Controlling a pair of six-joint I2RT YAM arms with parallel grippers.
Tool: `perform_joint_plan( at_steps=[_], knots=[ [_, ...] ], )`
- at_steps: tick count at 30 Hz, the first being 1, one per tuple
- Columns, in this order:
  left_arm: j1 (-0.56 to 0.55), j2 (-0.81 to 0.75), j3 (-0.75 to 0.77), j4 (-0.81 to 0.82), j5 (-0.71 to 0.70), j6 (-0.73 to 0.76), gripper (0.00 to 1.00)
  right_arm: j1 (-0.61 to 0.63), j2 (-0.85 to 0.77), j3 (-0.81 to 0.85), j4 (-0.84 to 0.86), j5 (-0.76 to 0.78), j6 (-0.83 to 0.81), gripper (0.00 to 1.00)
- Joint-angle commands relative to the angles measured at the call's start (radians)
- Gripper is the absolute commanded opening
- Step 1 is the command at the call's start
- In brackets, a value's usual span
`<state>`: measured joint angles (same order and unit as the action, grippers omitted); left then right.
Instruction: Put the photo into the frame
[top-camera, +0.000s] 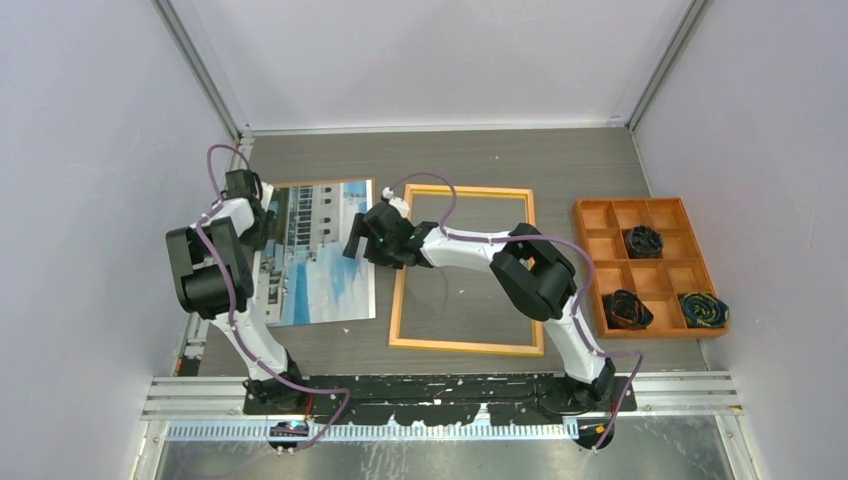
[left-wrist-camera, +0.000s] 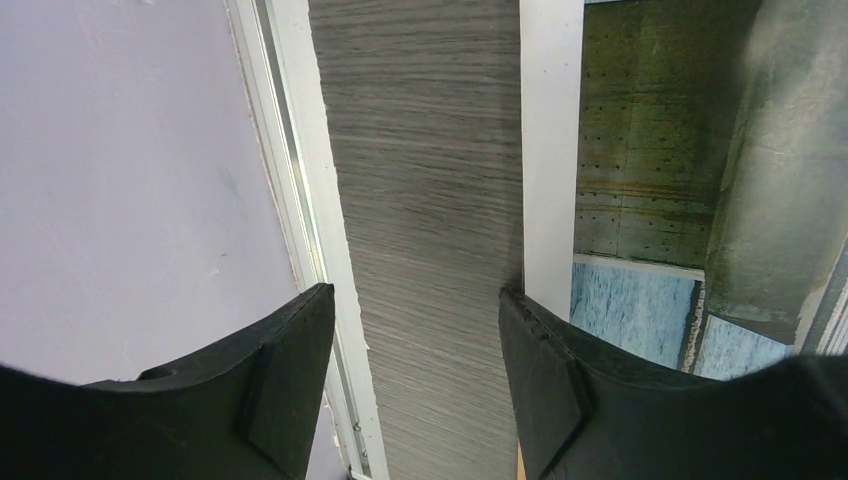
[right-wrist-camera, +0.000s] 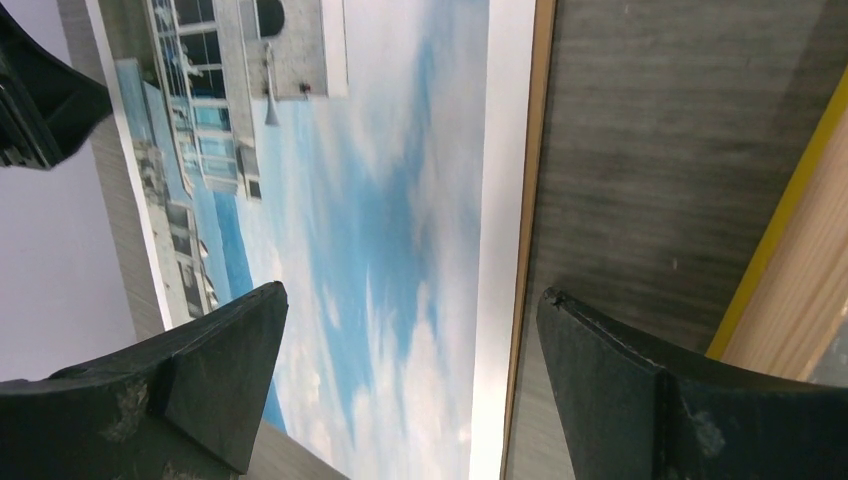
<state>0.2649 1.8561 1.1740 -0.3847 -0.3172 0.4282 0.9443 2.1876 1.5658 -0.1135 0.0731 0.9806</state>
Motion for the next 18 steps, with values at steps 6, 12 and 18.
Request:
perform_joint_plan(
  at_steps=[6,12,18],
  knots=[
    [-0.011,-0.005,-0.051,0.014,0.012,0.009,0.64,0.065,-0.048,-0.002,-0.263,-0.001,0.052,0.95],
    [-0.011,-0.006,-0.053,0.016,0.012,0.006,0.66,0.073,-0.058,-0.018,-0.227,-0.032,0.058,0.92],
    [-0.015,-0.018,-0.066,0.015,0.015,0.014,0.66,0.082,-0.078,-0.01,-0.2,-0.051,0.042,0.88]
  ],
)
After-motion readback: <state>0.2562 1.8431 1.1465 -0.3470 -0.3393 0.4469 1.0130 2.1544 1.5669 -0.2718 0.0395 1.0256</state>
